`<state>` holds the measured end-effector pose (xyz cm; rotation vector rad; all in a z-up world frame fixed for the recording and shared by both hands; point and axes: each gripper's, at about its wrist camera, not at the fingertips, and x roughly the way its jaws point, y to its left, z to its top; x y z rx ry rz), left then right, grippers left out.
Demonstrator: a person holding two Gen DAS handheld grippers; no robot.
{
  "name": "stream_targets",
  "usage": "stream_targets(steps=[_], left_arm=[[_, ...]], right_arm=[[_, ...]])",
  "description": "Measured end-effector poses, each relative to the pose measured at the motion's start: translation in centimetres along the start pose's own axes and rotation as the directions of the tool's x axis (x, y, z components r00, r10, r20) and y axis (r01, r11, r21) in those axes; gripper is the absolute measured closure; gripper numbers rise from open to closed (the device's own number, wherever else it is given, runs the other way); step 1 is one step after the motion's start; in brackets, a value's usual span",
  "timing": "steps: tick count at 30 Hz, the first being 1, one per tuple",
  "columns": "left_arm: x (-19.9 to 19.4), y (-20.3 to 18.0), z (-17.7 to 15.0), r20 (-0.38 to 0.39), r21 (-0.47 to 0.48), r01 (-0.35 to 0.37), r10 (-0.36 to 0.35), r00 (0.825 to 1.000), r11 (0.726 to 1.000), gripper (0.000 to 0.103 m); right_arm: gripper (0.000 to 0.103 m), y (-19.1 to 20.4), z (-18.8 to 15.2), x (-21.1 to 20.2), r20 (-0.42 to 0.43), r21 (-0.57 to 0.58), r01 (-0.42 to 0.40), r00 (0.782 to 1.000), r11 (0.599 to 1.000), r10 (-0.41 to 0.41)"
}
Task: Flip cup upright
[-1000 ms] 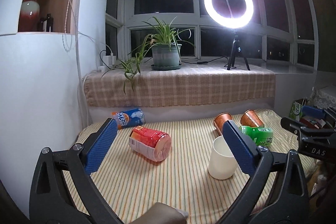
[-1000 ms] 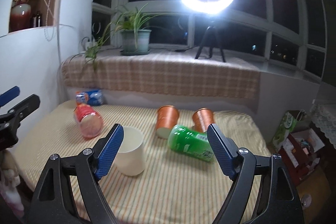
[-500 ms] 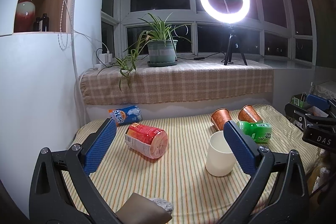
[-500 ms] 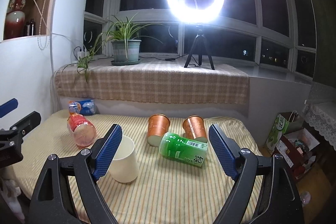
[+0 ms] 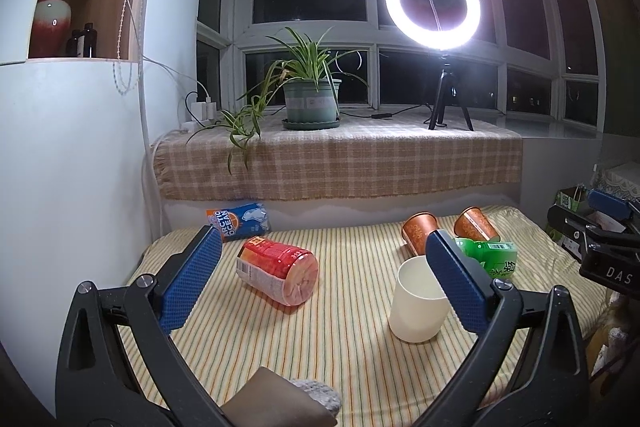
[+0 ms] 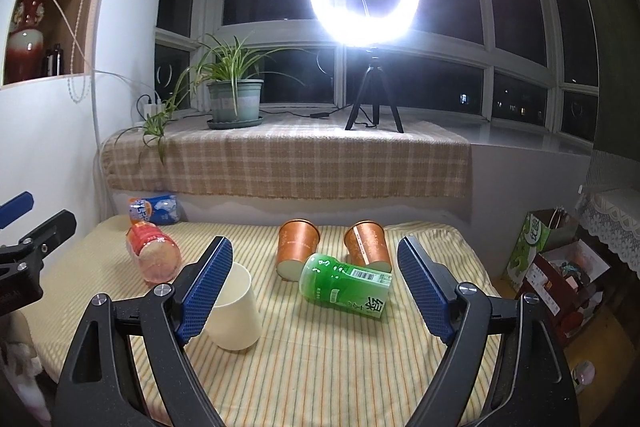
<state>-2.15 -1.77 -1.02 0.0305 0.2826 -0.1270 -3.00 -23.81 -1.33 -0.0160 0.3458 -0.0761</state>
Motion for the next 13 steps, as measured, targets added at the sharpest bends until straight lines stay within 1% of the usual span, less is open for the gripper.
stream_targets(steps=[13], left_arm=[[0.44,-0.38,-0.05,-0.01,-0.003,-0.017,0.017,1.0,1.0,0.0]], right_arm=[[0.018,-0.53,-0.42,0.61,-0.022,0.013,0.001,1.0,1.0,-0.001]])
